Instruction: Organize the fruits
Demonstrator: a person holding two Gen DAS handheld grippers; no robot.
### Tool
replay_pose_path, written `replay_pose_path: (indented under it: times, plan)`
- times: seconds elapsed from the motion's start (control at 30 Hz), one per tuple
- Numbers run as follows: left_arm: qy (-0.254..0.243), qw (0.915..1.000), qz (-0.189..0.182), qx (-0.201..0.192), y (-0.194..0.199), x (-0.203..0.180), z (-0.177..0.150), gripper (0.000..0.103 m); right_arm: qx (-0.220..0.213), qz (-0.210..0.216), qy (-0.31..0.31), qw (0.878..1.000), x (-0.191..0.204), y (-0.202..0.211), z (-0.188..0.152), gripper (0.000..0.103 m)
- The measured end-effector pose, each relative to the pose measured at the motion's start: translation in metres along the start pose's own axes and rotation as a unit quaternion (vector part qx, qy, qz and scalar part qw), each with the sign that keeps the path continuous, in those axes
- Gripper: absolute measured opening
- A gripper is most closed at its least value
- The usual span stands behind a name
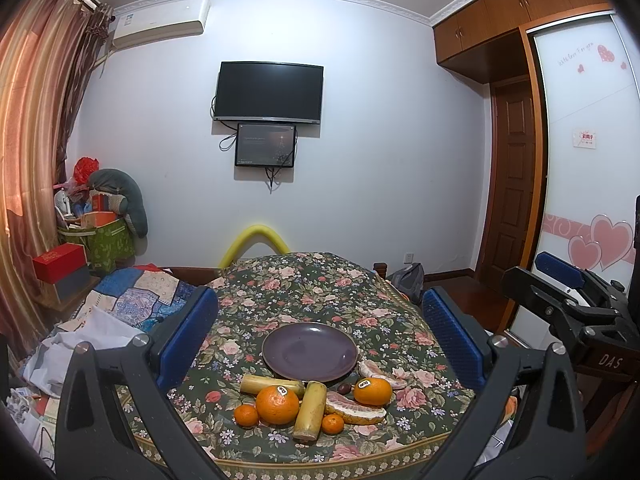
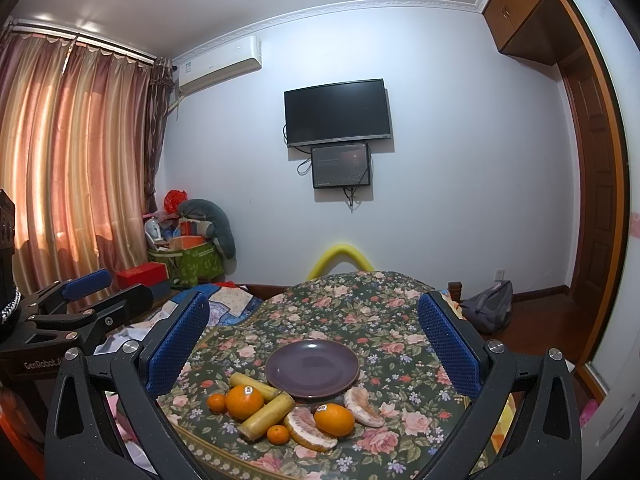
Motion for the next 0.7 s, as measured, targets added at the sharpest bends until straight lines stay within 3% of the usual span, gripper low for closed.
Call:
replay_pose_path:
  times: [0.7]
  plan:
    - [0.005, 0.9999, -0.005, 0.014, -0.012, 0.001, -0.005, 0.103, 0.016, 0.000, -0.005, 1.000, -0.003, -0.010, -0.009, 0.103]
Point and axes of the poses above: each gripper's, at about its wrist camera, not at the fingertips, and y roughly against the way its jaws point, x to its left, z to its top, the point moved 7 cm from there along -y, roughly the way its jaws point, and after that the axes turned 10 degrees about z, right-handed, at the moved point
